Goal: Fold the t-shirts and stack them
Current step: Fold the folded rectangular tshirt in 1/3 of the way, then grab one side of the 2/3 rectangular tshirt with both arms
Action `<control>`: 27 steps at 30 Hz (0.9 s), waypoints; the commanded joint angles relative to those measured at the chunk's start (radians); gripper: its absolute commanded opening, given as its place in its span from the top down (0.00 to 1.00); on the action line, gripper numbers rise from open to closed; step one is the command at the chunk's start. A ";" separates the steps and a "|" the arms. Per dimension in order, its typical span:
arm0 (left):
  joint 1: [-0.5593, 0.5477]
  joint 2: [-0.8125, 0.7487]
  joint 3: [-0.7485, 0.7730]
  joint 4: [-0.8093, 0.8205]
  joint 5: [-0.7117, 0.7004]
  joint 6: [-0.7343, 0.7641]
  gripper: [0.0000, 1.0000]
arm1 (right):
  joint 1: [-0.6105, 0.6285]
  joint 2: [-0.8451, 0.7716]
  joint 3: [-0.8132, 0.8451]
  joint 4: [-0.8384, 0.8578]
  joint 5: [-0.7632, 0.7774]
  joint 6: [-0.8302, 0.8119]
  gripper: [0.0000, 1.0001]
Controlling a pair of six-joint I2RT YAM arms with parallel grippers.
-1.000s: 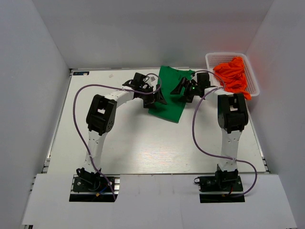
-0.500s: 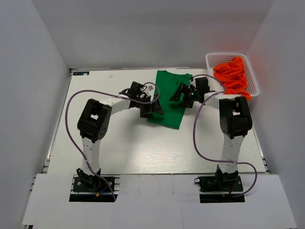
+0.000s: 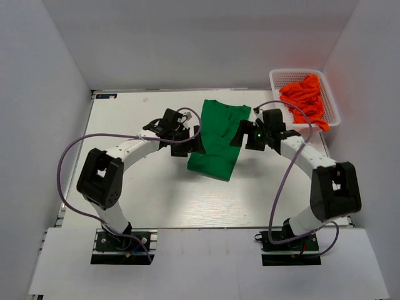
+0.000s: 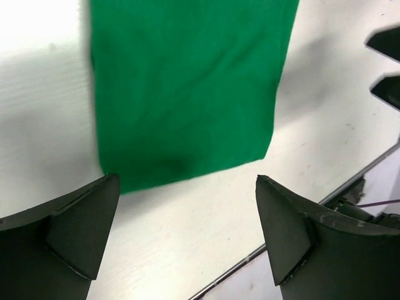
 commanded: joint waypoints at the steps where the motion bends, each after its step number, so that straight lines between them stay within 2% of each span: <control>1: 0.006 -0.060 -0.065 -0.064 -0.079 0.028 0.00 | 0.034 -0.075 -0.100 -0.111 0.033 0.022 0.10; 5: 0.015 -0.047 -0.137 -0.015 -0.070 0.038 0.00 | 0.089 -0.125 -0.206 -0.133 -0.064 0.106 0.10; 10: 0.006 0.038 -0.156 0.036 -0.019 0.047 0.00 | 0.139 -0.080 -0.269 -0.065 -0.109 0.197 0.10; 15: 0.006 0.072 -0.156 0.048 -0.029 0.056 0.27 | 0.146 0.000 -0.252 -0.038 -0.101 0.248 0.16; 16: 0.006 0.083 -0.156 0.048 -0.029 0.056 0.37 | 0.146 0.009 -0.254 -0.033 -0.099 0.251 0.19; 20: -0.004 0.071 -0.194 0.071 -0.029 0.056 0.59 | 0.148 0.038 -0.260 0.011 -0.125 0.268 0.32; 22: -0.004 0.071 -0.210 0.084 -0.019 0.056 0.63 | 0.146 0.069 -0.261 0.027 -0.139 0.272 0.41; 25: -0.004 0.080 -0.222 0.103 -0.010 0.047 0.69 | 0.140 0.102 -0.238 0.030 -0.129 0.277 0.47; 27: -0.004 0.080 -0.222 0.104 0.002 0.047 0.71 | 0.140 0.116 -0.219 0.047 -0.113 0.277 0.47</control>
